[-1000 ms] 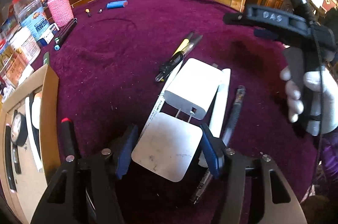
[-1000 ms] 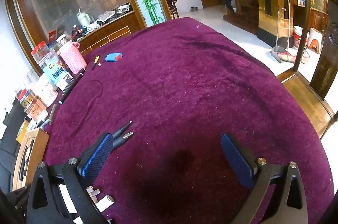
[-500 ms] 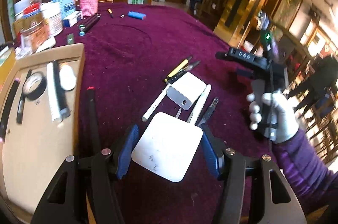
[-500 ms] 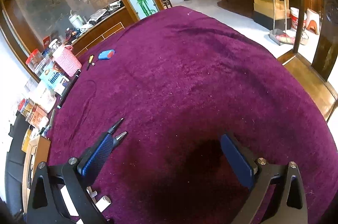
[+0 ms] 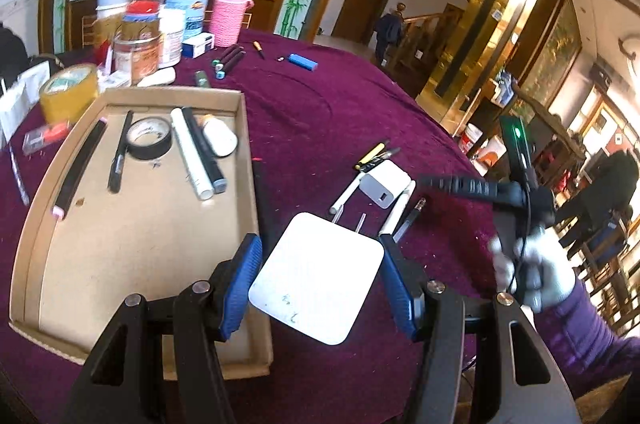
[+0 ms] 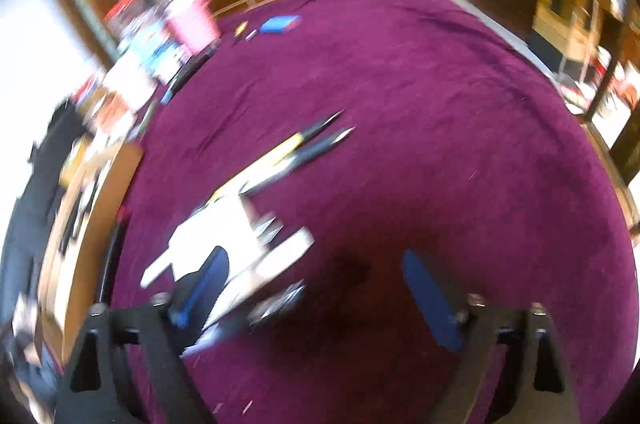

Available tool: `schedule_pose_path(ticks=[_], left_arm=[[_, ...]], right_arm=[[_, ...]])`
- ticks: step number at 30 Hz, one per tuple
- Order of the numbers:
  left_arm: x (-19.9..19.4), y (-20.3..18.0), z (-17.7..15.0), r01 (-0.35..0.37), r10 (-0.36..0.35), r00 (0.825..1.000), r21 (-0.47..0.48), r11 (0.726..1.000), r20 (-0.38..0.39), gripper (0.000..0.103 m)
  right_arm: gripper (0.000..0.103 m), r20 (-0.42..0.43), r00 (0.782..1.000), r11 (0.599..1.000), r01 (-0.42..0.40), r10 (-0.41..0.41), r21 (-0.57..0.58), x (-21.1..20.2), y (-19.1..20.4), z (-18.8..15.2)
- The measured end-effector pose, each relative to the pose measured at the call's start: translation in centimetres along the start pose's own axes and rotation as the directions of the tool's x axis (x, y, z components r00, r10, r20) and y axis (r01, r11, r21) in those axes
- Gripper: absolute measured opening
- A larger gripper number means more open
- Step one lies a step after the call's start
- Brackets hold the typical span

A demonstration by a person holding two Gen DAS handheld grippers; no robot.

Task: Organize rigid objects
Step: 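Grasp a clear ballpoint pen with the right tool while the left tool holds the charger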

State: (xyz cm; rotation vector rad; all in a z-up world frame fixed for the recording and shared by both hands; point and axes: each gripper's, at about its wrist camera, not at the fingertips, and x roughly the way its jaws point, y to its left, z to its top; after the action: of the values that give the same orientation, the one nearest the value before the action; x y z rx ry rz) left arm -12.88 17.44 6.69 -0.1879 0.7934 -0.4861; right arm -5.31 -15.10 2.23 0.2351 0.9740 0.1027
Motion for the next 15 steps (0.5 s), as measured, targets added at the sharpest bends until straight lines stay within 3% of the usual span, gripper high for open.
schedule_pose_path(ticks=[2,3,11,15], left_arm=[[-0.1,0.7,-0.2,0.012,-0.012,1.0,-0.022,1.0,0.003,0.058],[-0.1,1.0,-0.3,0.016,-0.016,1.0,-0.03,0.999,0.002,0.058],[-1.5,2.0,-1.2,0.039,-0.038,0.999,-0.053,0.998,0.03,0.058],[-1.7,2.4,-1.5,0.047,-0.045,0.998,-0.067,0.997,0.034,0.058]], right_arm=[[0.045,-0.039,0.999,0.999,0.015,-0.016,-0.035,0.4,1.8,-1.0],[0.041,-0.058,0.998,0.999,0.025,-0.028,-0.043,0.8,2.4,-1.2],[0.04,-0.042,0.994,0.995,0.104,-0.104,0.004,1.7,4.1,-1.6],[0.041,-0.037,0.986,0.985,0.163,-0.165,-0.059,1.8,5.7,-2.2]])
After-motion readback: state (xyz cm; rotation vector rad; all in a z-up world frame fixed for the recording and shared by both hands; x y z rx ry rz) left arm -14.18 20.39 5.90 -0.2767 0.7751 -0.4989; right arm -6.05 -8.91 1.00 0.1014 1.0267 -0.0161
